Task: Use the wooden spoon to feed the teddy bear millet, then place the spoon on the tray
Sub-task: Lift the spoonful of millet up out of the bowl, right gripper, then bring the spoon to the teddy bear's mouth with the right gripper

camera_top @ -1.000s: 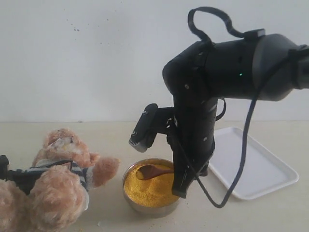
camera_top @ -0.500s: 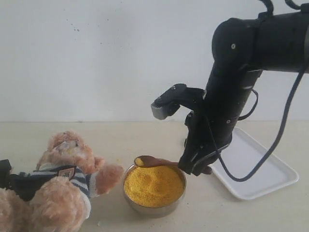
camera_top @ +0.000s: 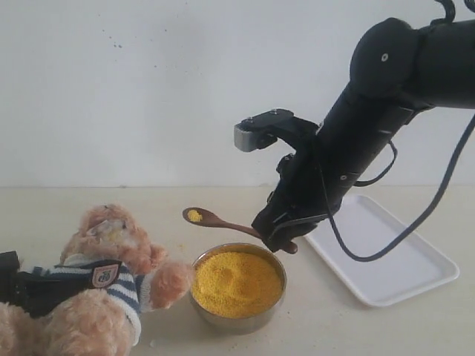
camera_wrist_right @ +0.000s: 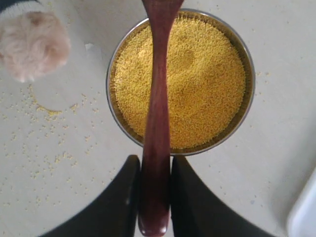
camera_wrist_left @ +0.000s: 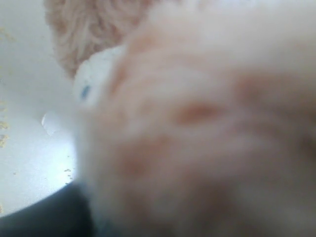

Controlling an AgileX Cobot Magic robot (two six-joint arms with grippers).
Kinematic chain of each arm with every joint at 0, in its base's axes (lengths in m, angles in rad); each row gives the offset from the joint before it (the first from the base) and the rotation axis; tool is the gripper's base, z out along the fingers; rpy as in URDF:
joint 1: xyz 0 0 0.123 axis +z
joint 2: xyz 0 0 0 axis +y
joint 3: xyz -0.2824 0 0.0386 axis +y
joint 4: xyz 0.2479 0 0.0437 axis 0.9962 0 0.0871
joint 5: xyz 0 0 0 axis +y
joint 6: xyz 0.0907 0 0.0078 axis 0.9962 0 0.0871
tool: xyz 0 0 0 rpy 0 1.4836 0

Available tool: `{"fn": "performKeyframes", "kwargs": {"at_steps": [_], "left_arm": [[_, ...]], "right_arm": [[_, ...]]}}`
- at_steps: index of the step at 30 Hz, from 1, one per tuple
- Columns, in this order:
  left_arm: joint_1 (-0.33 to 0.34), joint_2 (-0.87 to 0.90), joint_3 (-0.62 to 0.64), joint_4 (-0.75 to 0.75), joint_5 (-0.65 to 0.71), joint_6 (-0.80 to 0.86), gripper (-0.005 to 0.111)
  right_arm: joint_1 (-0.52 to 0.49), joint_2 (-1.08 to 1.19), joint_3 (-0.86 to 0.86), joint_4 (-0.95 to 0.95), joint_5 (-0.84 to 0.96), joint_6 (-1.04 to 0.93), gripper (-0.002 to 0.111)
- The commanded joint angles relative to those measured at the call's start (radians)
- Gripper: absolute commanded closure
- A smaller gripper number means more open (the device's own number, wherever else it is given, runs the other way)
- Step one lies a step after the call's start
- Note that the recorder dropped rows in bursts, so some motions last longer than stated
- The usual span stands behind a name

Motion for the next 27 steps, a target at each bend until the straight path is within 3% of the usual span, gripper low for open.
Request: {"fn": "performKeyframes", "kwargs": {"at_steps": [1, 13, 21, 27], "left_arm": [[0.002, -0.006, -0.004, 0.008, -0.033, 0.011, 0.103], [0.002, -0.006, -0.002, 0.015, -0.033, 0.038, 0.103], [0.002, -0.006, -0.002, 0.015, -0.033, 0.034, 0.103], [0.002, -0.006, -0.002, 0.015, -0.033, 0.034, 0.103]], "right_arm": [[-0.005, -0.066, 0.002, 0.008, -0.021, -0.006, 0.108], [0.026, -0.175, 0.002, 0.008, 0.037, -0.04, 0.108], [0.237, -0.175, 0.002, -0.108, -0.136, -0.082, 0.108], [0.367, -0.138, 0.002, -0.329, -0.164, -0.044, 0.108]]}}
